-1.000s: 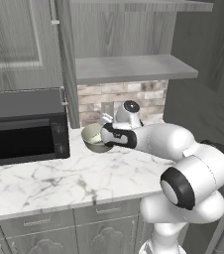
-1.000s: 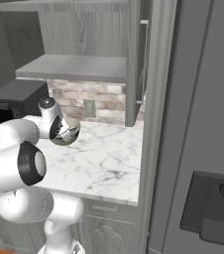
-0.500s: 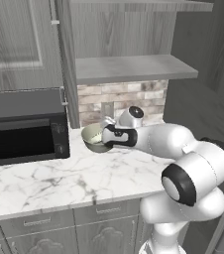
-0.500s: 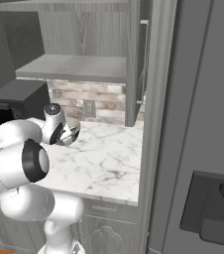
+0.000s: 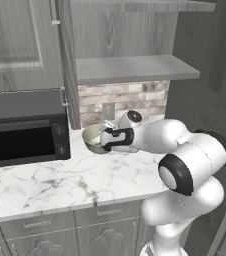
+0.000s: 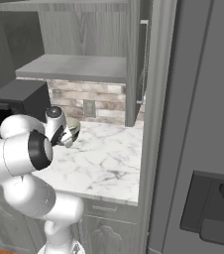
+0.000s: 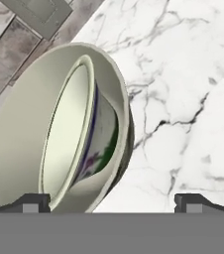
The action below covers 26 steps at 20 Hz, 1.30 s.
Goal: Pick up the bowls on the counter and stack them on top of one another in the open cabinet. Place the smaller bowl on top of the larger bowl.
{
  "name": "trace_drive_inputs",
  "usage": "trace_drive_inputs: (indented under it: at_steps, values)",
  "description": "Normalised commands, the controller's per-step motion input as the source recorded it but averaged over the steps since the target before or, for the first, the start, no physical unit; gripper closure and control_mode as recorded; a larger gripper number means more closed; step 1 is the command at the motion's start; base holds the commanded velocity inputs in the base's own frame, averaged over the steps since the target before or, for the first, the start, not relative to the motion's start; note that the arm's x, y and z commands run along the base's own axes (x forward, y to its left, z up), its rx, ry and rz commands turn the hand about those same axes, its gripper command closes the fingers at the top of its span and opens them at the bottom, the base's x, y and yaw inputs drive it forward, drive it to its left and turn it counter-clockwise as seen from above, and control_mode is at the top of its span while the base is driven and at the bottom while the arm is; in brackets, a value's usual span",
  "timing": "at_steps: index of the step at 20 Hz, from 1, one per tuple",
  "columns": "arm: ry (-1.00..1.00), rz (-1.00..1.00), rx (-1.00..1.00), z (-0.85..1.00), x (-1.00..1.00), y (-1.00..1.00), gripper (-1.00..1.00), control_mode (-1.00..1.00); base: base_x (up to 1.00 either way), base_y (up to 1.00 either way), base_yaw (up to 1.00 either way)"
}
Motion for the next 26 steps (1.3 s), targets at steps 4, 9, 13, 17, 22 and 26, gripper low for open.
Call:
trace_drive_inputs:
  at_steps: [4, 9, 13, 17, 22, 26]
  values:
    - [0.02, 0.00, 0.00, -0.13, 0.39, 0.10, -1.00, -1.00, 0.00, 0.00, 0.00]
    - [0.06, 0.00, -0.01, -0.18, 0.33, 0.08, -1.00, -1.00, 0.00, 0.00, 0.00]
    - [0.01, 0.00, -0.01, -0.02, 0.02, 0.00, -1.00, -1.00, 0.00, 0.00, 0.00]
    - [0.00, 0.00, 0.00, -0.03, 0.00, 0.00, -1.00, -1.00, 0.00, 0.00, 0.00]
    - [0.00, 0.00, -0.04, -0.19, 0.02, 0.00, -1.00, -1.00, 0.00, 0.00, 0.00]
    - [0.00, 0.00, -0.03, -0.19, 0.03, 0.00, -1.00, -1.00, 0.00, 0.00, 0.00]
